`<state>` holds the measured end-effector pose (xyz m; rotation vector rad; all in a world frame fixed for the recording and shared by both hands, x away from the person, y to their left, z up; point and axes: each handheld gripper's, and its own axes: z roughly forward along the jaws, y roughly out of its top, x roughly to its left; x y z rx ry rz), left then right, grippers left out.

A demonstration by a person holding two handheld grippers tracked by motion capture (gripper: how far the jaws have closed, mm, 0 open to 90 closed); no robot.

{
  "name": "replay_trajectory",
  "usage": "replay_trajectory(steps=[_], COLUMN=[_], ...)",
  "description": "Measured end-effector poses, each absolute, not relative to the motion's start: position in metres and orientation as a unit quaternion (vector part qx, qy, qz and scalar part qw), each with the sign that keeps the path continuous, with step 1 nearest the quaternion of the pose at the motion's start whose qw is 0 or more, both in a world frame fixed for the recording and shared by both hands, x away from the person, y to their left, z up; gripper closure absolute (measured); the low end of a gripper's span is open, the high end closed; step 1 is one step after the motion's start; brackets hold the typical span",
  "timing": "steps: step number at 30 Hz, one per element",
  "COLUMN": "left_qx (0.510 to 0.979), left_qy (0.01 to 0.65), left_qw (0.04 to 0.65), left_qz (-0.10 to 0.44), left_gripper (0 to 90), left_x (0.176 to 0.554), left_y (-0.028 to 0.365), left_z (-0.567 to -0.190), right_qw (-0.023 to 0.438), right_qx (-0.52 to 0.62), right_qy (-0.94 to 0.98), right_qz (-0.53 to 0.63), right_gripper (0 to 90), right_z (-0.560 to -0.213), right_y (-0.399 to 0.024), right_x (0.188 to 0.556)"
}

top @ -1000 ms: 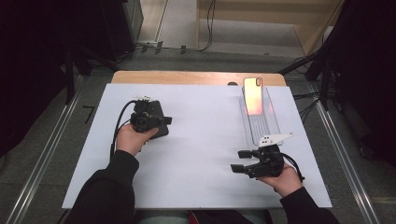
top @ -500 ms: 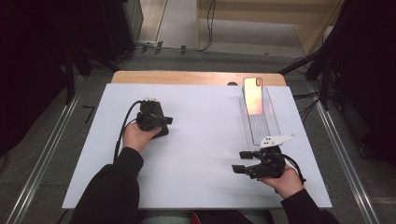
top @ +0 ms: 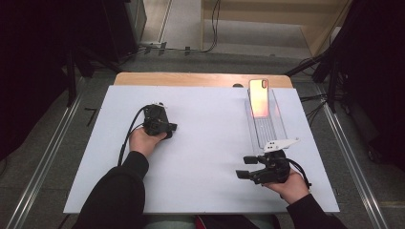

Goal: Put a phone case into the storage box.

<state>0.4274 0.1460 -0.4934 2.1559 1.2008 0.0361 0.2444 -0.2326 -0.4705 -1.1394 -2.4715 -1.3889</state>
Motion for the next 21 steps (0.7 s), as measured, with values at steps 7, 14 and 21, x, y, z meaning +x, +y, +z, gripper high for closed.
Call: replay_trajectory(steps=[7,14,21], left_qx=[0.831,0.822,0.816], left_qy=[0.457,0.473,0.486], left_qw=[0.317,0.316,0.312], left_qz=[0.007,0.002,-0.003], left_gripper=[90.0,89.9,89.9], left_x=[0.422,0.414,0.408], left_y=[0.157,0.176,0.195], left_z=[-0.491,-0.490,-0.488], right_qw=[0.042,0.047,0.046], right_qx=[-0.368,-0.358,-0.350], right_qy=[-0.810,-0.814,-0.817], right_qz=[-0.455,-0.456,-0.455], right_gripper=[25.9,25.9,25.9], right_z=[-0.470,-0.469,-0.468], right_y=[-0.232,-0.225,-0.223], right_x=[0.246,0.250,0.253])
